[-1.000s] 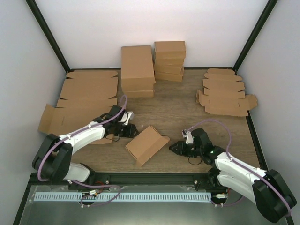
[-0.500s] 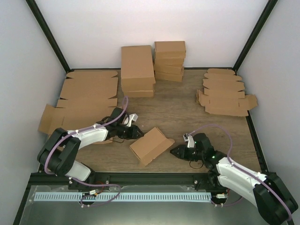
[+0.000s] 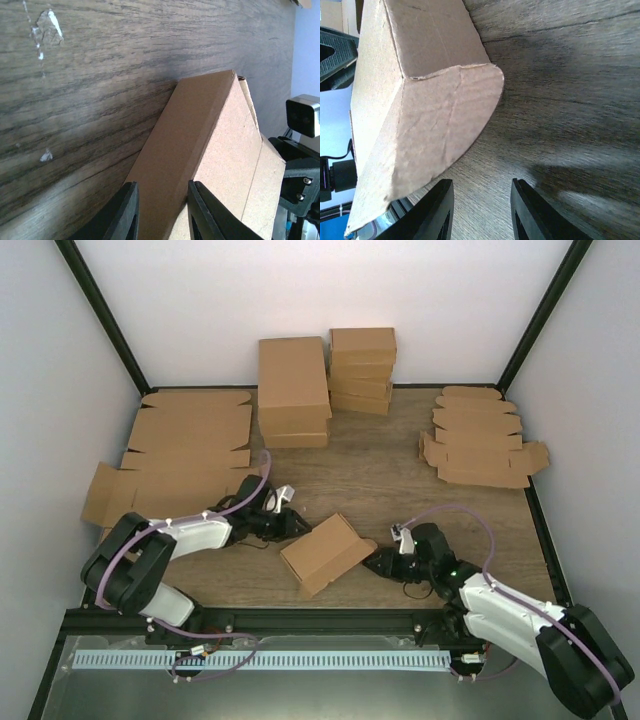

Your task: Fold the paper box

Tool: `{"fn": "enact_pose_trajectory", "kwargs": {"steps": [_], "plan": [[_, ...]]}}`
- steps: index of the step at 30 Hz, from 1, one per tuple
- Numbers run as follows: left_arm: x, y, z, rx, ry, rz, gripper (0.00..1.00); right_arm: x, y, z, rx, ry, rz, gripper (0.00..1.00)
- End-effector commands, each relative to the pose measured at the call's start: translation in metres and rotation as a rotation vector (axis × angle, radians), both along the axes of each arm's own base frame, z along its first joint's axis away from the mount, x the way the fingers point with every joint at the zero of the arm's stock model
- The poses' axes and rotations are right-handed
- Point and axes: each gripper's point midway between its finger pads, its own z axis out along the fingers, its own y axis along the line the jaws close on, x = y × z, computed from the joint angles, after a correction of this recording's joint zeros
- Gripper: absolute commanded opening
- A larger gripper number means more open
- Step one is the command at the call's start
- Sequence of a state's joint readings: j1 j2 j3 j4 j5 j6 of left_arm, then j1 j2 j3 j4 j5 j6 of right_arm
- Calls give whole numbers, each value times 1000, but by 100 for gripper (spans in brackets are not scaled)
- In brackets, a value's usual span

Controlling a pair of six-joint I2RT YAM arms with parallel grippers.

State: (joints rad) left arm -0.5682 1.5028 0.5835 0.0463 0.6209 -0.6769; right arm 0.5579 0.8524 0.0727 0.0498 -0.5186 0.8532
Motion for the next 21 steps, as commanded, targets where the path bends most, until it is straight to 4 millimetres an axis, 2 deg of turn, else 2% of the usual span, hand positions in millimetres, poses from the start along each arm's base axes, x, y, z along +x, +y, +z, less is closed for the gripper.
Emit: {"fn": "enact_pose_trajectory", "kwargs": {"steps": [1,6,11,14,18,21], "plan": [[4,2,8,-16,-19,86,29,15,6,16,16,-51,-11,34],[13,13,17,99,-101,69,38,14,6,15,12,-52,-7,34],[2,30,20,211,-130,12,51,13,7,15,5,-52,9,34],[-7,33,22,206,-126,0,59,13,6,12,4,-47,5,34],[-16,32,25,175,-115,-10,61,12,7,9,6,-36,5,34],[-18,32,29,167,-130,-18,67,12,6,6,0,-31,4,34]]}}
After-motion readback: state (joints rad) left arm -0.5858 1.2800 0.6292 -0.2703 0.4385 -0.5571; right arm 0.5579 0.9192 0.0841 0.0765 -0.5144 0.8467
